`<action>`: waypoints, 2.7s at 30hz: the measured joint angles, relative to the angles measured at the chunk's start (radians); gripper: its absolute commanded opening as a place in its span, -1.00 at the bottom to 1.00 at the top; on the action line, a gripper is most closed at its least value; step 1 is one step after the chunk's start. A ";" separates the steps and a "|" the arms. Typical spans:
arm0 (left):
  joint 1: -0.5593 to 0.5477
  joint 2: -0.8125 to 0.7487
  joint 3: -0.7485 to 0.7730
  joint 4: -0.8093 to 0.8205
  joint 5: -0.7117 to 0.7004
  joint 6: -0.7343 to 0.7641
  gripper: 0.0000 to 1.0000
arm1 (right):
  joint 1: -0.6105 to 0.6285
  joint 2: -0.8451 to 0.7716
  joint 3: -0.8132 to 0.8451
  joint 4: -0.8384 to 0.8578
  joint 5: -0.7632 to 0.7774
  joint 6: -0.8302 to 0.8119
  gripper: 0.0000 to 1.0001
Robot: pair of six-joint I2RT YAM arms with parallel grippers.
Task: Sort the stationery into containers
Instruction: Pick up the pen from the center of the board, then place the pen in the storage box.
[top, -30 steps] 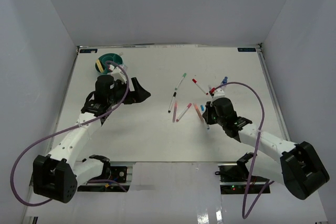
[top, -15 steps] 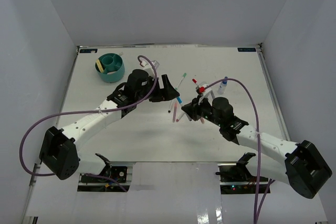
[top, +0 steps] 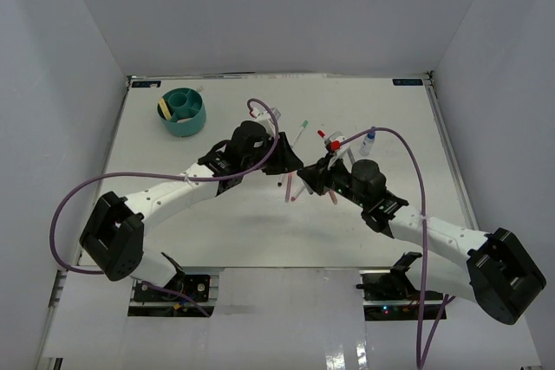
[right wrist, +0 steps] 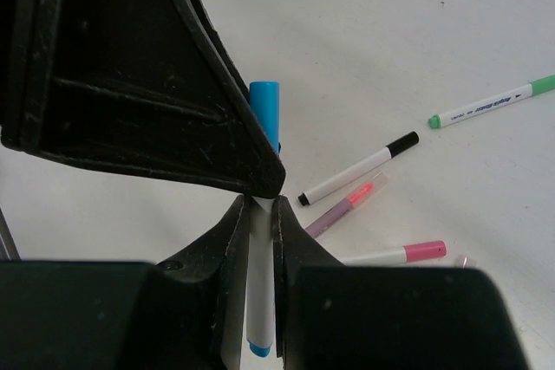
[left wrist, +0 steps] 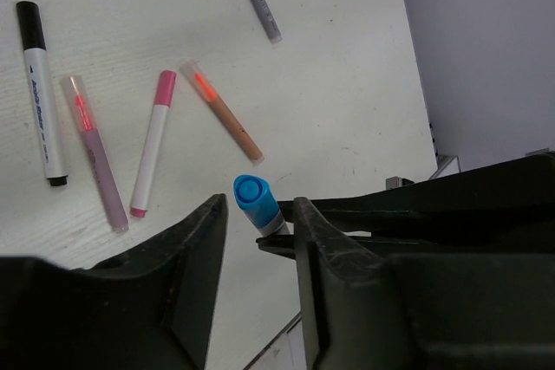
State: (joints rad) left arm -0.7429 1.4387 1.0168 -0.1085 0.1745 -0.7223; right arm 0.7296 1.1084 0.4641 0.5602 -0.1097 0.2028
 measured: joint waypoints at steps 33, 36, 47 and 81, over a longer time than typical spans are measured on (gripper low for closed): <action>0.368 0.171 0.356 -0.048 -0.403 0.425 -1.00 | 0.000 -0.048 0.082 -0.298 0.249 -0.056 0.93; 0.433 0.281 0.447 -0.048 -0.438 0.489 -1.00 | 0.000 -0.050 0.080 -0.333 0.263 -0.058 0.93; 0.546 0.519 0.702 -0.068 -0.486 0.612 -1.00 | 0.000 -0.069 0.048 -0.409 0.294 -0.080 0.94; 0.666 0.623 0.764 -0.214 -0.344 0.578 0.28 | -0.001 -0.158 0.000 -0.484 0.324 -0.053 0.93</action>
State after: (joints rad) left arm -0.0769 2.0621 1.7809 -0.3222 -0.1696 -0.1440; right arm 0.7288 0.9501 0.4637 0.0757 0.2146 0.1497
